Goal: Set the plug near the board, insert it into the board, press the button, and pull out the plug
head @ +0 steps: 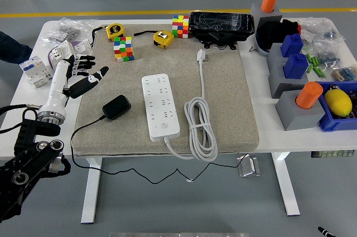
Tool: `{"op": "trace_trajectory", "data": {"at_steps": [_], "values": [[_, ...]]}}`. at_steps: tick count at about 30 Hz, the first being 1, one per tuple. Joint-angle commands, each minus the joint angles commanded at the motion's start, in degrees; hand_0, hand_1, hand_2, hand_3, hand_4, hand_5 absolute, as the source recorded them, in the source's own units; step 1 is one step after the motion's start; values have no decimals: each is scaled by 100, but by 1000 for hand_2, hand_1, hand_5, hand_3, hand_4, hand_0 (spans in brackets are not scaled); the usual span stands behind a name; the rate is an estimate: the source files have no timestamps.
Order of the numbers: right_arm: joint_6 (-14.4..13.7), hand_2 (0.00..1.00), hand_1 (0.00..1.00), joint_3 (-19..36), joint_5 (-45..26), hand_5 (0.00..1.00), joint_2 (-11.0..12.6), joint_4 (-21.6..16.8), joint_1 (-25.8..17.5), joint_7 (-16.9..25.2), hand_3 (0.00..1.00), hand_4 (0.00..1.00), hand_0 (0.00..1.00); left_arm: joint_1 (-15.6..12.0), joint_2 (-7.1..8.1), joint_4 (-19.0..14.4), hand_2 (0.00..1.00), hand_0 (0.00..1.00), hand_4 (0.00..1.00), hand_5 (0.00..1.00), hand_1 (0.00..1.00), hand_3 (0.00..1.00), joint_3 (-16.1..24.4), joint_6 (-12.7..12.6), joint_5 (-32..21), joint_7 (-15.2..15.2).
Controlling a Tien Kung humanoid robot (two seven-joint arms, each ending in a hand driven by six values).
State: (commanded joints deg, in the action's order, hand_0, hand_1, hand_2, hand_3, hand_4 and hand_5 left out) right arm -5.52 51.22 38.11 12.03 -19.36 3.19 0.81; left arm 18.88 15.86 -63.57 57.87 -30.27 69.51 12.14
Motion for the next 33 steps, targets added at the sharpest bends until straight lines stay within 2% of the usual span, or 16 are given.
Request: {"op": "trace_trajectory", "data": {"at_steps": [17, 24, 33], "values": [[-3, 653, 640, -72, 21, 494, -1, 30, 91, -11, 553, 948, 608, -159, 164, -113, 536, 438, 801, 357, 542, 563, 819, 99, 74, -93], [-1, 653, 640, -137, -1, 494, 36, 24, 174, -15, 553, 945, 608, -189, 243, -148, 537, 438, 800, 358, 541, 564, 975, 129, 108, -147], [16, 653, 640, -231, -18, 495, 49, 39, 171, -41, 553, 944, 608, -207, 266, -217, 537, 438, 800, 360, 541, 564, 992, 179, 113, -258]]}}
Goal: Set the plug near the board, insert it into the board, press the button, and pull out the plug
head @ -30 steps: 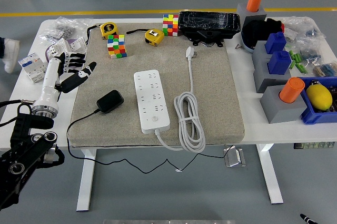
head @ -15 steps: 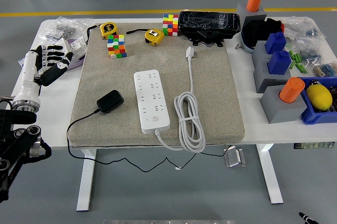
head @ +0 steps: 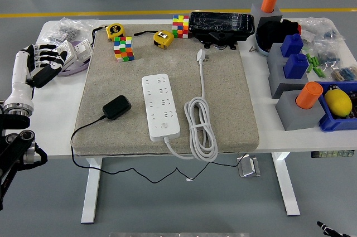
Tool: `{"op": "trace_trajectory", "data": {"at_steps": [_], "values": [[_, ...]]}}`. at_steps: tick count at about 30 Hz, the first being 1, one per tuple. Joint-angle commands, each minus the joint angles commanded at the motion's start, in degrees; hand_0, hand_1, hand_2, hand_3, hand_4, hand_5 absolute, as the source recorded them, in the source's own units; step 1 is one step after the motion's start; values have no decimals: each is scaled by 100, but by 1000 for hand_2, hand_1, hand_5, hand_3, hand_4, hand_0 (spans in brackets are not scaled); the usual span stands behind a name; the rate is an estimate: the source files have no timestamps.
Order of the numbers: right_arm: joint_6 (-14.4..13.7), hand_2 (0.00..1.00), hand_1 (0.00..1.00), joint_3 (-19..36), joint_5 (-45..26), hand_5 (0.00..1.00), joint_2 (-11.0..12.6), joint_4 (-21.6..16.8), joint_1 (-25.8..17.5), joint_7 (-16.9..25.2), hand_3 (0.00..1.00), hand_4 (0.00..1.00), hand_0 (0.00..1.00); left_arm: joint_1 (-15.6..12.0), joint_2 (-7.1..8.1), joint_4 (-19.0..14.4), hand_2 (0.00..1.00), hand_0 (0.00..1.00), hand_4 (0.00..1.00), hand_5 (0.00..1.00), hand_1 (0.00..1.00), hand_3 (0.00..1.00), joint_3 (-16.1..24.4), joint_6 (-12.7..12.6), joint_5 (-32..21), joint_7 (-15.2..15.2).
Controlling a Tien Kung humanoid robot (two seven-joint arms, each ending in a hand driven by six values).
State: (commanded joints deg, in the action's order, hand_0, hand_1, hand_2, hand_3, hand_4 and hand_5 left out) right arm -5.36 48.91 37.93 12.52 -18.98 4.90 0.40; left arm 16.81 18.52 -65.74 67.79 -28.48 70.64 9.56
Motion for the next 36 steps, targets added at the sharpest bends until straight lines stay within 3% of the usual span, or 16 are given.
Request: {"op": "trace_trajectory", "data": {"at_steps": [36], "values": [[-12, 653, 641, 175, 27, 497, -30, 10, -61, -4, 553, 940, 610, -122, -21, 27, 542, 442, 797, 368, 540, 566, -67, 61, 43, -135]]}}
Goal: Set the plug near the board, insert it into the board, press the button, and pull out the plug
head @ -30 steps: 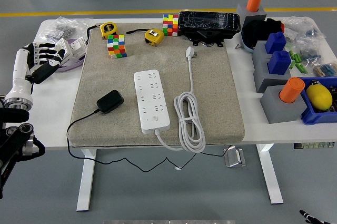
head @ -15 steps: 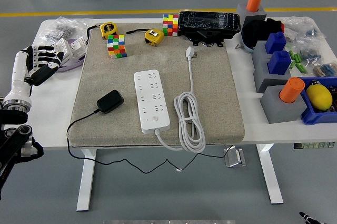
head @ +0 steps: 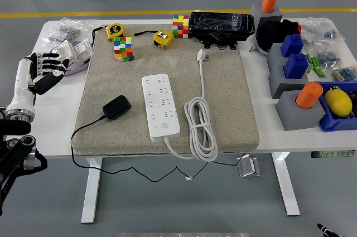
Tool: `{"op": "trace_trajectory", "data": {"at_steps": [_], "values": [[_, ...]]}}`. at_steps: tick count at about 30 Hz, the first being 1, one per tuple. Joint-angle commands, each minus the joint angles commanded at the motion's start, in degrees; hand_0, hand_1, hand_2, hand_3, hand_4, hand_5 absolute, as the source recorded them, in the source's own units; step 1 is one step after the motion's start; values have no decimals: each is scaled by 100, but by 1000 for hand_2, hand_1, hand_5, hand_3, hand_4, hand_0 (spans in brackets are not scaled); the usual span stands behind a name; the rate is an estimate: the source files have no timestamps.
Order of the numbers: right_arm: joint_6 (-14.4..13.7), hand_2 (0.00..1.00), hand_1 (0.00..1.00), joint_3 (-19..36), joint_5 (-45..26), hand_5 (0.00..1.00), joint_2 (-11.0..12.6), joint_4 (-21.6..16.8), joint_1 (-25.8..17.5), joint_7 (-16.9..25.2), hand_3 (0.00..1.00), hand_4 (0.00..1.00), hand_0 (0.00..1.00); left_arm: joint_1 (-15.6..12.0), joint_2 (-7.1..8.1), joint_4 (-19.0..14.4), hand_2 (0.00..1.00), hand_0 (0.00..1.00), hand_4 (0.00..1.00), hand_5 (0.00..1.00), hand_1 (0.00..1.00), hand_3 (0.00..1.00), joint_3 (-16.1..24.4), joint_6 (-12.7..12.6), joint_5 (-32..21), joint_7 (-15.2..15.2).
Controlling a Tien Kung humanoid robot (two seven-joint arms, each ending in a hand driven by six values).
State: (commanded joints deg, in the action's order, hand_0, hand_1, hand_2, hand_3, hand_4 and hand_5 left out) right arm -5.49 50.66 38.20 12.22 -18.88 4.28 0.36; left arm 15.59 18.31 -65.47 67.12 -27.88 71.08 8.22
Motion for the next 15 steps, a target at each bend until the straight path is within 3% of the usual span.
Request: {"op": "trace_trajectory", "data": {"at_steps": [15], "values": [[-2, 654, 640, 135, 18, 498, -53, -1, -48, 1, 553, 941, 612, 9, -113, -45, 542, 443, 799, 374, 540, 566, -146, 13, -77, 19]]}}
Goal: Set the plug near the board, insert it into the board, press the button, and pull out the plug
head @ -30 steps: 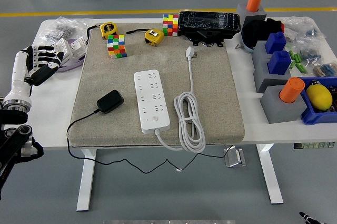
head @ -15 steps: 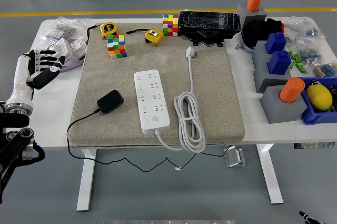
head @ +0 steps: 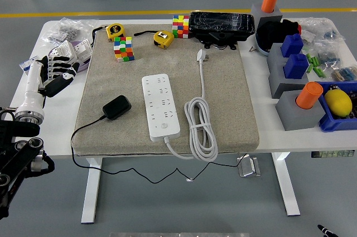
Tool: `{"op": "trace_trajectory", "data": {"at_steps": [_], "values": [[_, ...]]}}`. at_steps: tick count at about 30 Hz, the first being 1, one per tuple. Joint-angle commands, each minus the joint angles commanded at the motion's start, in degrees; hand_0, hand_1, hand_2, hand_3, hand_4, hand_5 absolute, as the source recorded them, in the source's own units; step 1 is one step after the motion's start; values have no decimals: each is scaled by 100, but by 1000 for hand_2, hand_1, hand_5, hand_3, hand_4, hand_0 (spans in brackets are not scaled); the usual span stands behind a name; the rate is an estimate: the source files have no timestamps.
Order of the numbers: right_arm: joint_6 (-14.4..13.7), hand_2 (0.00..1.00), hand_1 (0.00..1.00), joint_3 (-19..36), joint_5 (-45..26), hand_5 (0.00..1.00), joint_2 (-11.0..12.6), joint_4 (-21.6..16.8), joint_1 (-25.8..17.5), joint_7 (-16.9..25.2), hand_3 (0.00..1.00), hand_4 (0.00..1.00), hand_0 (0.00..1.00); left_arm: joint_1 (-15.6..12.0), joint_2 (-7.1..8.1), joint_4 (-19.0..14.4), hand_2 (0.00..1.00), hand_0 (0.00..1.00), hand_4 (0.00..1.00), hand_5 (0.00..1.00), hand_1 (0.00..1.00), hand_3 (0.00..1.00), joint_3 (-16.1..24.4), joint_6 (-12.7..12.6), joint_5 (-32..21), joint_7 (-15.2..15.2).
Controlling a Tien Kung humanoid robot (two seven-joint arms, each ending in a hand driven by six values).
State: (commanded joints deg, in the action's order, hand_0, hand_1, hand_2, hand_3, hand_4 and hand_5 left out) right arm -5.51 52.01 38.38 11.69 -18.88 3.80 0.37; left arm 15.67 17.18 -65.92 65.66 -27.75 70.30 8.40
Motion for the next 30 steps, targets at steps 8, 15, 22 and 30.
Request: {"op": "trace_trajectory", "data": {"at_steps": [8, 15, 22, 30], "values": [[5, 654, 641, -6, -2, 497, -8, 14, -11, -9, 553, 940, 612, 24, -42, 10, 541, 444, 798, 375, 541, 566, -34, 63, -361, 175], [4, 654, 641, 26, -4, 499, -9, 13, 19, -9, 552, 940, 611, 77, -74, -7, 542, 446, 797, 374, 540, 565, -164, 128, -632, 330], [7, 654, 642, 30, -5, 498, -16, 13, 27, -12, 553, 940, 610, 107, -95, -5, 542, 443, 795, 374, 540, 565, -240, 153, -591, 259], [12, 654, 641, 2, -6, 498, -14, 16, 9, -20, 553, 940, 611, 96, -80, -2, 541, 444, 794, 373, 540, 565, -214, 173, -562, 212]]}}
